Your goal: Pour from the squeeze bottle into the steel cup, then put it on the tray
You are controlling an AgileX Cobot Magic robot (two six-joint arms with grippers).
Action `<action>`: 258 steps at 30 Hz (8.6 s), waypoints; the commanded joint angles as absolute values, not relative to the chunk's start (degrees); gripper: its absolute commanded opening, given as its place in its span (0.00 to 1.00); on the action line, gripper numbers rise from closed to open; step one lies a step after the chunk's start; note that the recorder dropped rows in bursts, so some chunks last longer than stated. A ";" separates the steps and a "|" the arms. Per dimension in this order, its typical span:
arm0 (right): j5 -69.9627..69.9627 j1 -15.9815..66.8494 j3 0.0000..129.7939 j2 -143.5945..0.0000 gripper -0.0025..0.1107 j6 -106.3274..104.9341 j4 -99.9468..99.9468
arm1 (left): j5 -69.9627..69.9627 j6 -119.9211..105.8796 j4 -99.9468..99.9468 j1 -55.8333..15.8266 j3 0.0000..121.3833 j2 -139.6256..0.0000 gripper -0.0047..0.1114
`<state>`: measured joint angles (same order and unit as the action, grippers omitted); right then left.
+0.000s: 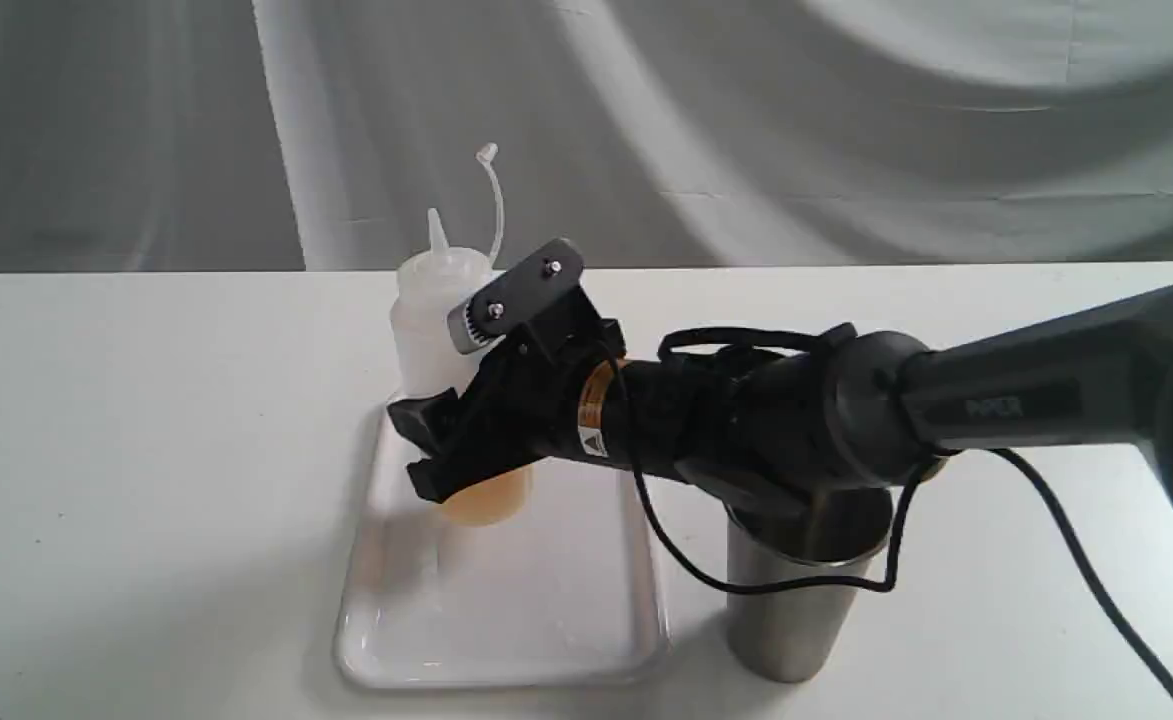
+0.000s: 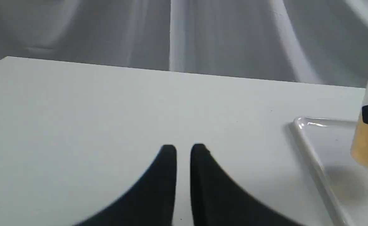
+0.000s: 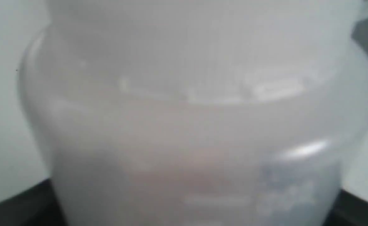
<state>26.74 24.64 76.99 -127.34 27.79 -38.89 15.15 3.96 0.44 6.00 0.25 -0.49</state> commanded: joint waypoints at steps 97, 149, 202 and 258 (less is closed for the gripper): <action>25.40 24.52 77.39 -110.80 0.85 16.37 -21.34 | 15.22 4.09 0.67 5.74 0.00 -0.58 0.11; -55.08 17.66 58.50 -35.98 0.02 1.51 2.44 | 15.22 4.09 0.67 5.74 0.00 -0.58 0.11; 5.11 -0.04 0.00 -1.33 0.02 -9.80 -0.36 | 15.22 4.09 0.67 5.74 0.00 -0.58 0.11; -18.76 -0.04 0.00 0.00 0.02 -9.12 0.67 | 15.22 4.09 0.67 5.74 0.00 -0.58 0.11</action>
<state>-18.73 0.37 0.21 -0.38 -9.12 0.00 15.15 3.96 0.44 6.00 0.25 -0.49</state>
